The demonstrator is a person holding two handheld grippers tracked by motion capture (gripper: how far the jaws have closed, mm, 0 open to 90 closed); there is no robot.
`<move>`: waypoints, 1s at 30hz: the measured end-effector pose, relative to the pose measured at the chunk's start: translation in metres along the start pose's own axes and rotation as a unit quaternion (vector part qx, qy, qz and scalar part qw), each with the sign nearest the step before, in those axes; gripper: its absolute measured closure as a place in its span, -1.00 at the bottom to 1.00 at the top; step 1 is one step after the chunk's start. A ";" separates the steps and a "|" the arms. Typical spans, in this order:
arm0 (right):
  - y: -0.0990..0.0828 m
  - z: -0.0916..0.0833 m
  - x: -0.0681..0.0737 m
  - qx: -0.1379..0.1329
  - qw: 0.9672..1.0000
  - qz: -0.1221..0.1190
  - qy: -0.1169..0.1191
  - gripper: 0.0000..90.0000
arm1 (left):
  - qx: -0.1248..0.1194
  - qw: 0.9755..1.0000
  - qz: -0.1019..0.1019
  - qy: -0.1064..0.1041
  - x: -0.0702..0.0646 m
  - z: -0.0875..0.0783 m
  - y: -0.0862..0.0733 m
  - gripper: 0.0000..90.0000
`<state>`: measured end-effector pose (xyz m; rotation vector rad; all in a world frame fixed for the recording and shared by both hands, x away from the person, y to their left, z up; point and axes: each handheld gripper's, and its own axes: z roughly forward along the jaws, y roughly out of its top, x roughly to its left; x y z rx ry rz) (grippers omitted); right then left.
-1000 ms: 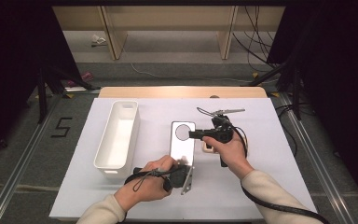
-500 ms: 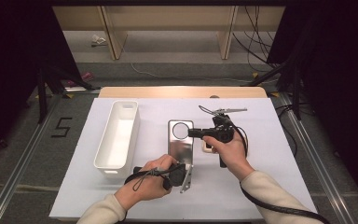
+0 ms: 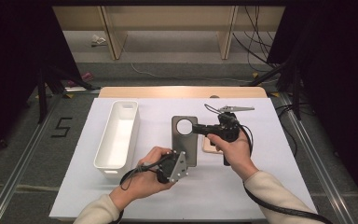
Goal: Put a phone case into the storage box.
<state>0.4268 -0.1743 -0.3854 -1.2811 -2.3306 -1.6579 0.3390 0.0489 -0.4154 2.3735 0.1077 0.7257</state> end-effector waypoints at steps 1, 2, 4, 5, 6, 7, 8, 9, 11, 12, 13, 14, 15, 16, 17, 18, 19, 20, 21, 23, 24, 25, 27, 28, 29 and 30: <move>0.000 -0.001 -0.001 -0.002 1.000 -0.006 0.001 0.84 | -0.008 1.000 -0.011 0.013 0.003 -0.002 -0.002 0.18; 0.000 -0.003 -0.001 -0.002 1.000 -0.007 0.001 0.84 | -0.017 0.999 -0.025 0.030 0.006 -0.004 -0.003 0.14; 0.000 -0.005 -0.001 -0.005 1.000 -0.012 -0.002 0.84 | -0.027 0.997 -0.039 0.054 0.012 -0.007 -0.006 0.01; 0.000 -0.006 -0.002 -0.007 1.000 -0.015 -0.003 0.84 | -0.031 0.996 -0.049 0.065 0.014 -0.009 -0.007 -0.05; -0.001 -0.007 -0.002 -0.007 1.000 -0.016 -0.005 0.84 | -0.037 0.995 -0.062 0.074 0.017 -0.010 -0.008 -0.10; -0.001 -0.007 -0.002 -0.007 1.000 -0.017 -0.006 0.84 | -0.045 0.993 -0.076 0.079 0.019 -0.011 -0.009 -0.16; -0.002 -0.008 -0.002 -0.008 1.000 -0.017 -0.007 0.84 | -0.051 0.991 -0.088 0.082 0.021 -0.012 -0.010 -0.20; -0.002 -0.009 -0.002 -0.009 1.000 -0.018 -0.008 0.84 | -0.054 0.990 -0.099 0.083 0.022 -0.012 -0.011 -0.26; -0.002 -0.011 -0.003 -0.010 1.000 -0.022 -0.010 0.84 | -0.060 0.987 -0.122 0.089 0.025 -0.013 -0.012 -0.33; -0.002 -0.011 -0.003 -0.011 1.000 -0.021 -0.009 0.84 | -0.060 0.985 -0.133 0.094 0.026 -0.013 -0.014 -0.37; -0.002 -0.011 -0.002 -0.012 1.000 -0.022 -0.010 0.84 | -0.062 0.984 -0.141 0.095 0.027 -0.013 -0.014 -0.40; -0.002 -0.012 -0.002 -0.012 1.000 -0.023 -0.011 0.84 | -0.064 0.982 -0.153 0.095 0.028 -0.013 -0.015 -0.41; -0.002 -0.012 -0.002 -0.012 1.000 -0.023 -0.010 0.84 | -0.070 0.978 -0.173 0.094 0.030 -0.013 -0.016 -0.43; -0.003 -0.012 -0.002 -0.013 1.000 -0.025 -0.009 0.84 | -0.078 0.974 -0.194 0.092 0.032 -0.013 -0.017 -0.44; -0.003 -0.012 -0.001 -0.014 1.000 -0.026 -0.008 0.84 | -0.082 0.971 -0.206 0.090 0.033 -0.013 -0.018 -0.44; -0.003 -0.013 -0.001 -0.014 1.000 -0.027 -0.008 0.84 | -0.089 0.967 -0.223 0.088 0.035 -0.014 -0.019 -0.44; -0.004 -0.013 -0.001 -0.015 0.999 -0.029 -0.007 0.84 | -0.098 0.962 -0.240 0.084 0.036 -0.014 -0.019 -0.42; -0.004 -0.013 0.000 -0.016 0.999 -0.030 -0.006 0.84 | -0.104 0.958 -0.253 0.084 0.038 -0.015 -0.020 -0.40; -0.004 -0.013 0.001 -0.015 0.999 -0.031 -0.007 0.84 | -0.109 0.955 -0.263 0.086 0.040 -0.015 -0.020 -0.37; -0.005 -0.014 0.002 -0.014 0.999 -0.034 -0.007 0.84 | -0.117 0.948 -0.283 0.087 0.044 -0.017 -0.021 -0.34; -0.005 -0.014 0.002 -0.015 0.999 -0.035 -0.007 0.84 | -0.122 0.944 -0.295 0.086 0.045 -0.017 -0.021 -0.32; -0.006 -0.014 0.002 -0.014 0.999 -0.036 -0.007 0.84 | -0.128 0.940 -0.305 0.083 0.047 -0.017 -0.021 -0.27; -0.007 -0.014 0.003 -0.014 0.999 -0.037 -0.008 0.84 | -0.139 0.935 -0.316 0.076 0.049 -0.017 -0.019 -0.20; -0.007 -0.014 0.003 -0.013 0.999 -0.038 -0.008 0.84 | -0.142 0.934 -0.319 0.076 0.050 -0.017 -0.017 -0.19; -0.008 -0.014 0.004 -0.013 0.999 -0.039 -0.009 0.84 | -0.144 0.933 -0.320 0.076 0.051 -0.017 -0.015 -0.18; -0.008 -0.014 0.004 -0.013 0.999 -0.040 -0.010 0.84 | -0.148 0.931 -0.324 0.079 0.052 -0.018 -0.012 -0.13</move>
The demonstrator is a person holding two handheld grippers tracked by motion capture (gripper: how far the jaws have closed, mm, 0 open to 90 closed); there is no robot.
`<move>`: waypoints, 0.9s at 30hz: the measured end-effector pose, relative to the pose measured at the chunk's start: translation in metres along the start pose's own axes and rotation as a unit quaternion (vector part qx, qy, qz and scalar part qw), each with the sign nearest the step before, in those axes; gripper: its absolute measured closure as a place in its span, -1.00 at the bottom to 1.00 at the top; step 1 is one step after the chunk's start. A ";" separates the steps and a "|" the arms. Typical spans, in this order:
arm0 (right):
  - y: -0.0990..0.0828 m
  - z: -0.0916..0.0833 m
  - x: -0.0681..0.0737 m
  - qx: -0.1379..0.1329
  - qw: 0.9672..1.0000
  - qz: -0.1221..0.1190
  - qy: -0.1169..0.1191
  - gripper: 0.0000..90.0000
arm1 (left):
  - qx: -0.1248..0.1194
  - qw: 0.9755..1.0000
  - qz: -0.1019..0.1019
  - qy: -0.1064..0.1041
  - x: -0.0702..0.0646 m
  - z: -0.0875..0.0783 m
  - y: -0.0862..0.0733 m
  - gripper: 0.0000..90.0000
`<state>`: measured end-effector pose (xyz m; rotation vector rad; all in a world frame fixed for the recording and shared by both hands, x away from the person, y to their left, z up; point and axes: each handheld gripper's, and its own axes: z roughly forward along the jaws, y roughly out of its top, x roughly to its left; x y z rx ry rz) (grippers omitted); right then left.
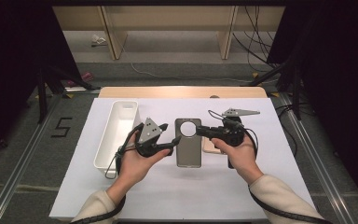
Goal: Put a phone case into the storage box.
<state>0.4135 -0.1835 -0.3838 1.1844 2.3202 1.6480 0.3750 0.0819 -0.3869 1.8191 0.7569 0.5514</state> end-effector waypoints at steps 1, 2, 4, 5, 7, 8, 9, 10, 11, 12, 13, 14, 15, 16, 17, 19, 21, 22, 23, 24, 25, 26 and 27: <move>-0.001 0.000 0.001 0.000 1.000 0.000 0.001 0.84 | -0.001 1.000 -0.002 0.001 0.000 0.000 0.001 -0.13; -0.001 0.001 0.001 0.001 1.000 0.000 0.001 0.84 | -0.004 1.000 -0.010 0.002 0.000 0.000 0.003 -0.10; -0.001 0.001 0.001 0.001 1.000 -0.002 0.000 0.84 | -0.010 1.000 -0.020 0.003 0.000 0.001 0.006 -0.05; -0.001 0.001 0.002 0.002 1.000 -0.001 0.000 0.84 | -0.009 1.000 -0.024 0.007 0.000 0.001 0.007 -0.02; -0.002 0.002 0.002 0.002 1.000 0.000 0.000 0.84 | -0.010 0.999 -0.032 0.014 0.001 0.002 0.007 0.00; -0.002 0.002 0.003 0.002 1.000 -0.001 0.001 0.84 | -0.009 0.999 -0.036 0.017 0.002 0.002 0.007 0.03; -0.002 0.002 0.003 0.003 1.000 -0.001 0.000 0.84 | -0.009 0.999 -0.039 0.016 0.003 0.002 0.007 0.05; -0.002 0.002 0.003 0.002 1.000 -0.001 0.000 0.84 | -0.010 0.999 -0.046 0.015 0.004 0.003 0.007 0.07; -0.002 0.002 0.003 0.002 1.000 -0.001 0.001 0.84 | -0.011 0.999 -0.048 0.016 0.004 0.003 0.007 0.09; -0.002 0.002 0.003 0.002 1.000 -0.001 0.000 0.84 | -0.011 0.999 -0.051 0.017 0.005 0.003 0.007 0.12; -0.002 0.002 0.003 0.003 1.000 -0.002 0.000 0.84 | -0.012 0.998 -0.052 0.016 0.005 0.003 0.007 0.15; -0.002 0.002 0.003 0.003 1.000 -0.002 0.000 0.84 | -0.013 0.998 -0.055 0.016 0.005 0.003 0.007 0.17; -0.002 0.002 0.004 0.002 1.000 -0.002 0.000 0.84 | -0.012 0.998 -0.057 0.014 0.005 0.004 0.007 0.20; -0.002 0.002 0.004 0.003 1.000 -0.002 0.000 0.84 | -0.012 0.998 -0.057 0.013 0.005 0.004 0.007 0.23; -0.002 0.003 0.004 0.003 1.000 -0.002 0.000 0.84 | -0.010 0.998 -0.060 0.013 0.004 0.005 0.007 0.24; -0.002 0.003 0.004 0.002 1.000 -0.003 0.000 0.84 | -0.010 0.998 -0.068 0.013 0.004 0.006 0.006 0.28; -0.002 0.003 0.004 0.002 1.000 -0.003 -0.001 0.84 | -0.009 0.997 -0.072 0.012 0.004 0.007 0.006 0.34; -0.002 0.002 0.004 0.002 1.000 -0.003 -0.001 0.84 | -0.011 0.997 -0.074 0.012 0.004 0.007 0.006 0.38; -0.002 0.002 0.004 0.001 1.000 -0.003 -0.001 0.84 | -0.011 0.997 -0.078 0.013 0.004 0.008 0.006 0.42; -0.002 0.002 0.004 0.001 1.000 -0.004 -0.001 0.84 | -0.011 0.997 -0.080 0.013 0.004 0.008 0.006 0.44; -0.002 0.003 0.004 0.001 1.000 -0.004 -0.001 0.84 | -0.011 0.997 -0.081 0.013 0.004 0.008 0.006 0.47; -0.002 0.003 0.004 0.001 1.000 -0.003 -0.001 0.84 | -0.012 0.996 -0.083 0.013 0.004 0.008 0.006 0.49; -0.002 0.003 0.004 0.001 1.000 -0.004 -0.001 0.84 | -0.012 0.996 -0.083 0.013 0.004 0.008 0.006 0.53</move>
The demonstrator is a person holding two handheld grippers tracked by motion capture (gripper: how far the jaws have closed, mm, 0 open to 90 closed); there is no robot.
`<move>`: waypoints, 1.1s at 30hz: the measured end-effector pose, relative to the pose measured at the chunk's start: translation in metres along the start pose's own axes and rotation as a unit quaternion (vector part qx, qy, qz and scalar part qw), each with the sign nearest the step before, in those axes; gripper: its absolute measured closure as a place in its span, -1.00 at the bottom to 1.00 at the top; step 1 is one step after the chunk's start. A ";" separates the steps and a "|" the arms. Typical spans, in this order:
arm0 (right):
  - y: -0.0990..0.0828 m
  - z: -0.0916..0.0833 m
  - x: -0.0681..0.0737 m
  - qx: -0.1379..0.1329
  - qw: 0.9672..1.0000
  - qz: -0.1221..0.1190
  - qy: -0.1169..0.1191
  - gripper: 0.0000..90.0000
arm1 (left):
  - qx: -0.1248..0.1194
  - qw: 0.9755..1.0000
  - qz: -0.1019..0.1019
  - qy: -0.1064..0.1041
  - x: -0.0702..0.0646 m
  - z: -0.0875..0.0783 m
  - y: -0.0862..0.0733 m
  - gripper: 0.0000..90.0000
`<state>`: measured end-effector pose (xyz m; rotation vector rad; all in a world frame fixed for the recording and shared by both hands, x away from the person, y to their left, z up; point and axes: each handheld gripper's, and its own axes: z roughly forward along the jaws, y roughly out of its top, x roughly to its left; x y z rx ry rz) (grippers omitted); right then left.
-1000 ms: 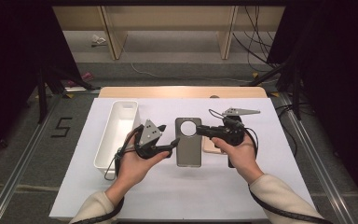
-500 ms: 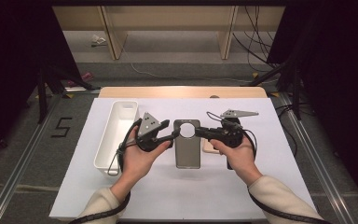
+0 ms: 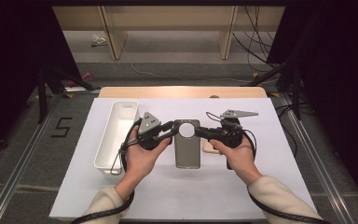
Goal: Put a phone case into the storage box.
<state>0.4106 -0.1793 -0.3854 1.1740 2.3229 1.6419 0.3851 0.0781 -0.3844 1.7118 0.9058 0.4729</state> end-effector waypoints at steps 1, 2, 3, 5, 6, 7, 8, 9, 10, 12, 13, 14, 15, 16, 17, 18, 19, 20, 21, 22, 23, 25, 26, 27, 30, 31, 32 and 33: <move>0.000 0.000 0.000 0.000 1.000 0.000 0.000 0.84 | 0.000 1.000 -0.002 0.000 0.000 0.000 0.000 0.53; 0.000 0.000 0.000 -0.001 1.000 0.000 0.000 0.84 | 0.000 1.000 -0.004 0.000 0.000 0.000 0.000 0.55; 0.000 0.000 0.000 -0.001 1.000 -0.001 0.000 0.84 | 0.000 1.000 -0.006 0.000 0.000 0.000 -0.001 0.58; 0.000 0.000 0.001 -0.001 1.000 -0.001 -0.001 0.84 | -0.001 1.000 -0.008 0.001 0.000 0.000 -0.001 0.65; 0.000 0.000 0.001 -0.001 1.000 -0.002 0.000 0.84 | 0.000 1.000 -0.008 0.003 0.000 0.000 -0.001 0.67; 0.000 0.000 0.001 -0.001 1.000 -0.003 0.000 0.84 | 0.000 1.000 -0.010 0.005 0.000 0.000 -0.001 0.70; 0.000 0.001 0.001 -0.001 1.000 -0.004 0.000 0.84 | 0.000 1.000 -0.011 0.006 0.001 0.000 -0.002 0.71; -0.001 0.001 0.002 0.000 1.000 -0.006 0.001 0.84 | -0.001 1.000 -0.016 0.006 0.001 0.000 -0.002 0.73; -0.001 0.001 0.002 0.000 1.000 -0.006 0.001 0.84 | -0.001 1.000 -0.019 0.007 0.001 0.000 -0.002 0.73; -0.001 0.002 0.002 0.001 1.000 -0.006 0.000 0.84 | 0.000 1.000 -0.021 0.008 0.001 -0.001 -0.002 0.76; -0.001 0.002 0.002 0.001 1.000 -0.009 0.000 0.84 | -0.001 1.000 -0.026 0.008 0.002 -0.001 -0.002 0.79; -0.001 0.002 0.002 0.001 1.000 -0.009 0.000 0.84 | -0.002 1.000 -0.030 0.008 0.002 -0.001 -0.003 0.79; -0.002 0.003 0.002 0.002 1.000 -0.010 -0.001 0.84 | -0.003 0.999 -0.034 0.009 0.002 -0.002 -0.002 0.80; -0.002 0.004 0.003 0.002 1.000 -0.012 -0.002 0.83 | -0.005 0.999 -0.036 0.011 0.001 -0.002 -0.002 0.83; -0.002 0.004 0.003 0.002 1.000 -0.012 -0.002 0.83 | -0.005 0.999 -0.034 0.013 0.001 -0.003 -0.002 0.83; -0.002 0.004 0.003 0.003 1.000 -0.013 -0.001 0.83 | -0.006 0.999 -0.033 0.014 0.001 -0.003 -0.002 0.84; -0.003 0.005 0.003 0.003 1.000 -0.013 0.000 0.83 | -0.008 0.999 -0.033 0.015 0.000 -0.004 -0.001 0.86; -0.003 0.005 0.003 0.005 1.000 -0.012 0.001 0.83 | -0.008 0.999 -0.029 0.017 0.000 -0.004 -0.001 0.87; -0.004 0.006 0.003 0.004 1.000 -0.013 0.001 0.83 | -0.008 0.999 -0.024 0.021 -0.001 -0.004 0.000 0.88; -0.004 0.006 0.003 0.005 1.000 -0.015 -0.001 0.83 | -0.009 0.999 -0.023 0.023 -0.002 -0.005 0.000 0.88; -0.004 0.007 0.004 0.005 1.000 -0.014 -0.001 0.82 | -0.010 0.999 -0.023 0.024 -0.002 -0.005 0.000 0.88; -0.004 0.007 0.004 0.003 1.000 -0.016 -0.003 0.82 | -0.010 0.999 -0.020 0.027 -0.003 -0.005 0.001 0.88; -0.004 0.007 0.004 0.003 1.000 -0.017 -0.004 0.82 | -0.009 0.999 -0.018 0.027 -0.004 -0.005 0.001 0.89; -0.004 0.007 0.003 0.003 1.000 -0.017 -0.005 0.82 | -0.009 0.999 -0.017 0.027 -0.004 -0.005 0.001 0.89; -0.004 0.007 0.003 0.002 1.000 -0.019 -0.006 0.81 | -0.011 0.999 -0.011 0.030 -0.005 -0.004 0.002 0.89; -0.004 0.007 0.003 0.001 1.000 -0.020 -0.007 0.81 | -0.012 0.999 -0.007 0.031 -0.005 -0.004 0.002 0.89; -0.004 0.007 0.002 0.001 1.000 -0.020 -0.006 0.80 | -0.011 0.999 -0.001 0.033 -0.006 -0.004 0.003 0.89; -0.004 0.007 0.002 0.000 1.000 -0.021 -0.007 0.76 | -0.010 0.999 0.008 0.038 -0.006 -0.003 0.003 0.89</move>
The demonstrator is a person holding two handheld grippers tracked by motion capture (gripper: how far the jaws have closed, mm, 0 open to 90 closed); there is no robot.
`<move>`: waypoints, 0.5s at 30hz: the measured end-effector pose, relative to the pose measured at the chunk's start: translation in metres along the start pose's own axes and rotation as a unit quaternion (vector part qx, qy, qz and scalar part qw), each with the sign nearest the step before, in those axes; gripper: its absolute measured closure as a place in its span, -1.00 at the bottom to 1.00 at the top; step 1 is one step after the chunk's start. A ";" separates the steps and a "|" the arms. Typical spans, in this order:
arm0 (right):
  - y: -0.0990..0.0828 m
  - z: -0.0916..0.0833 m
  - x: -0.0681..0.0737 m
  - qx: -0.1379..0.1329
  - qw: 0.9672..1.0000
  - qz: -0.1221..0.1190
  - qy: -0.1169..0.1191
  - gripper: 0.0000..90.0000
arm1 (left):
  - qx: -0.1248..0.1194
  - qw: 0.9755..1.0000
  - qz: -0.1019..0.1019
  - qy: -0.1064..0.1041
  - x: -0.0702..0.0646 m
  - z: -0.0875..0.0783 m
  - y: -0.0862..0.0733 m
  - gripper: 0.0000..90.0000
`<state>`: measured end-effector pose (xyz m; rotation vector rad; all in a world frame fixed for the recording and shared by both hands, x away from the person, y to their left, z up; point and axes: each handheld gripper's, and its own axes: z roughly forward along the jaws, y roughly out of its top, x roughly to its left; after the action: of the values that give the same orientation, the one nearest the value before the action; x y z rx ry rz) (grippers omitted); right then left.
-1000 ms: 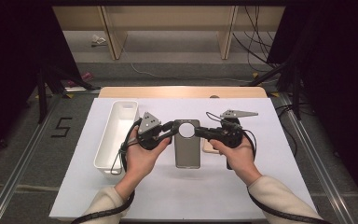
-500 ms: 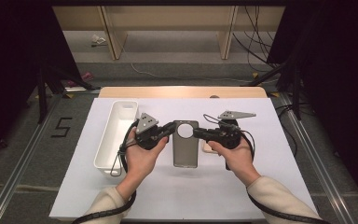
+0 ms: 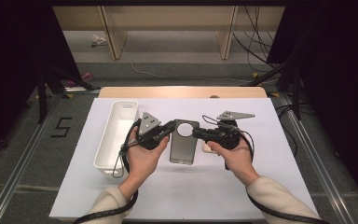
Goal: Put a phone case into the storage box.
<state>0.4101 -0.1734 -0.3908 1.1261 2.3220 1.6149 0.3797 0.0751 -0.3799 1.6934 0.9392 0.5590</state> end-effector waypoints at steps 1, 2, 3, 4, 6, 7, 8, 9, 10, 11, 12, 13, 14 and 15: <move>0.000 0.000 0.000 -0.003 1.000 -0.002 -0.003 0.70 | 0.001 1.000 0.008 0.002 0.000 0.000 0.000 0.89; 0.000 0.000 -0.001 -0.002 1.000 -0.001 -0.003 0.66 | 0.000 1.000 0.008 0.002 0.000 0.000 0.000 0.89; 0.000 -0.001 -0.001 -0.002 1.000 0.000 -0.003 0.64 | -0.001 1.000 0.005 0.000 0.000 0.000 0.000 0.89; 0.000 -0.001 -0.002 -0.004 1.000 -0.001 -0.005 0.60 | -0.002 1.000 0.006 0.000 0.000 0.000 0.000 0.89; 0.001 -0.002 -0.003 -0.005 1.000 -0.002 -0.004 0.48 | -0.002 1.000 0.008 0.002 0.000 0.000 0.000 0.89; 0.001 -0.002 -0.003 -0.004 1.000 -0.004 -0.005 0.43 | -0.003 1.000 0.010 0.004 0.001 -0.001 0.001 0.89; 0.001 -0.003 -0.003 -0.005 1.000 -0.009 -0.010 0.35 | -0.004 1.000 0.011 0.006 0.001 -0.001 0.001 0.89; 0.001 -0.004 -0.003 -0.006 1.000 -0.014 -0.012 0.23 | -0.005 1.000 0.012 0.007 0.002 -0.001 0.002 0.89; 0.002 -0.004 -0.002 -0.006 1.000 -0.018 -0.011 0.13 | -0.007 1.000 0.011 0.009 0.003 -0.002 0.002 0.89; 0.002 -0.004 -0.002 -0.004 1.000 -0.024 -0.011 0.01 | -0.008 1.000 0.011 0.011 0.004 -0.002 0.002 0.89; 0.003 -0.005 -0.002 -0.004 0.999 -0.029 -0.011 -0.10 | -0.008 1.000 0.013 0.013 0.006 -0.003 0.003 0.89; 0.003 -0.005 -0.002 -0.005 0.999 -0.036 -0.005 -0.27 | -0.009 1.000 0.012 0.014 0.007 -0.004 0.003 0.89; 0.003 -0.005 -0.002 -0.003 0.999 -0.037 -0.002 -0.32 | -0.009 1.000 0.013 0.017 0.009 -0.005 0.003 0.89; 0.002 -0.006 -0.002 -0.005 0.999 -0.038 0.000 -0.38 | -0.010 1.000 0.012 0.019 0.010 -0.005 0.003 0.89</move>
<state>0.4101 -0.1784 -0.3871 1.0227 2.3240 1.5978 0.3824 0.0862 -0.3762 1.6831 0.9391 0.6172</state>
